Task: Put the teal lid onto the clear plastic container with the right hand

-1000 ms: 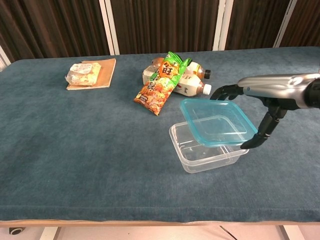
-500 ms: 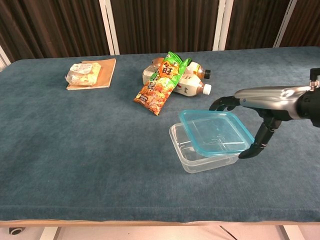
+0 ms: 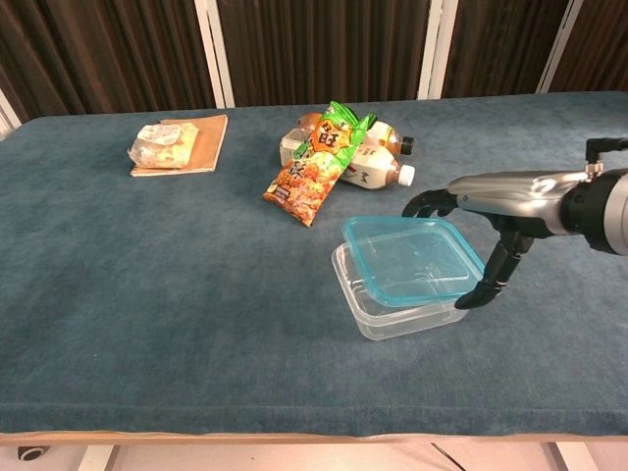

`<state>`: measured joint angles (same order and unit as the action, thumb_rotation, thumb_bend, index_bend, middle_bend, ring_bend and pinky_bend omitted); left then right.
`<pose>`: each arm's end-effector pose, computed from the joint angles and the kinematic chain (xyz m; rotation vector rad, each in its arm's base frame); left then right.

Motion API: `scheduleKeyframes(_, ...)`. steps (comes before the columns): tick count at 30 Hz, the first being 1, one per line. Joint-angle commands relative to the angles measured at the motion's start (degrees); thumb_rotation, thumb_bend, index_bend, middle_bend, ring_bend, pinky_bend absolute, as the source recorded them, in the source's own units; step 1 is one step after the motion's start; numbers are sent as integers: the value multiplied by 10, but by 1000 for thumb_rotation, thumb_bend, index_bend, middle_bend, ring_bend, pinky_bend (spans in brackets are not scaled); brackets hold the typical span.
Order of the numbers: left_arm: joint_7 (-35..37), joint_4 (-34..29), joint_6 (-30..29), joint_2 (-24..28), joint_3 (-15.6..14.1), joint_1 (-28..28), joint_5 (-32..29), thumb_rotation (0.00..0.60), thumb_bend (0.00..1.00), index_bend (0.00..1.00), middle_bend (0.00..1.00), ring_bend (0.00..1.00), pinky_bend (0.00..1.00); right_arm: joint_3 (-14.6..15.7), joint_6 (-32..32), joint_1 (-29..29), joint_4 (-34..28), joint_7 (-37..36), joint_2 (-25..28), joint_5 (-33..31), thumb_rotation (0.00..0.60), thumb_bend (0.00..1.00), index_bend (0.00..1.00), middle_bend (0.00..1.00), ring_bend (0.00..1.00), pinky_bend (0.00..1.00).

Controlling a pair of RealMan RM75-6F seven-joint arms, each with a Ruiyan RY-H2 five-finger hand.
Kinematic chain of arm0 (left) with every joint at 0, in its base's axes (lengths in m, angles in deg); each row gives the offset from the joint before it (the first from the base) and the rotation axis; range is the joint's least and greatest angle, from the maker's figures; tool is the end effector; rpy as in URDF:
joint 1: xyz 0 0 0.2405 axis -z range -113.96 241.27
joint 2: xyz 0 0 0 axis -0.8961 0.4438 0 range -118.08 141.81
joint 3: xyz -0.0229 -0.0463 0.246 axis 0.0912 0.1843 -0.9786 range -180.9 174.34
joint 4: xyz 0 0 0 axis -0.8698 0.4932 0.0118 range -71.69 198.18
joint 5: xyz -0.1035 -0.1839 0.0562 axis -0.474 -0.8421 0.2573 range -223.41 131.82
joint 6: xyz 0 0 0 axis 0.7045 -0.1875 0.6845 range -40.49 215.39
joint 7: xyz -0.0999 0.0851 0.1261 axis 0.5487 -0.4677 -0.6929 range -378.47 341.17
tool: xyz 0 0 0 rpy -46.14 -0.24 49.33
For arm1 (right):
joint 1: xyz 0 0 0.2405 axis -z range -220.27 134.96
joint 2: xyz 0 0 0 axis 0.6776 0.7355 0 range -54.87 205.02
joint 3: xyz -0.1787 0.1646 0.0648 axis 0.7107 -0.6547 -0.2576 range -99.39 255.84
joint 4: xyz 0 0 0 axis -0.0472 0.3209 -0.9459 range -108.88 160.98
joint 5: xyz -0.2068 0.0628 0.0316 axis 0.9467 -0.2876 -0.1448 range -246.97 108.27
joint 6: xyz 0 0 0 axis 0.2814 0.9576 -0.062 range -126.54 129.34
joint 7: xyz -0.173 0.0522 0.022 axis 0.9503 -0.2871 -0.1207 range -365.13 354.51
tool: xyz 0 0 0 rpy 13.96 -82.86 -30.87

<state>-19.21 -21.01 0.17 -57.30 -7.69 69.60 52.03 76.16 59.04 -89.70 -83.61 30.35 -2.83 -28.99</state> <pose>-0.3006 0.1941 0.1035 -1.6471 -0.8234 -0.9245 -0.1360 -0.3100 -0.0315 1.9773 -1.1378 0.6160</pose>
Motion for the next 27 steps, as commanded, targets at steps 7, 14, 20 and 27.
scheduleKeyframes(7, 1, 0, -1, 1, 0, -1, 0, 600, 387, 0, 0, 7, 34, 1, 3, -5, 2, 4, -6, -6, 600, 101, 478, 214, 79, 24)
scheduleKeyframes(14, 1, 0, -1, 1, 0, 0, 2, 600, 387, 0, 0, 7, 34, 8, 9, -8, -2, 11, -9, -8, 600, 101, 475, 211, 79, 24)
scheduleKeyframes(20, 1, 0, 1, 0, 0, 1, 2, 600, 387, 0, 0, 7, 34, 12, 12, -11, -5, 18, -13, -7, 600, 101, 470, 207, 79, 24)
scheduleKeyframes(27, 3, 0, -1, 1, -1, 0, 2, 600, 388, 0, 0, 7, 34, 16, 22, -25, -7, 50, -18, -38, 600, 101, 335, 148, 42, 1)
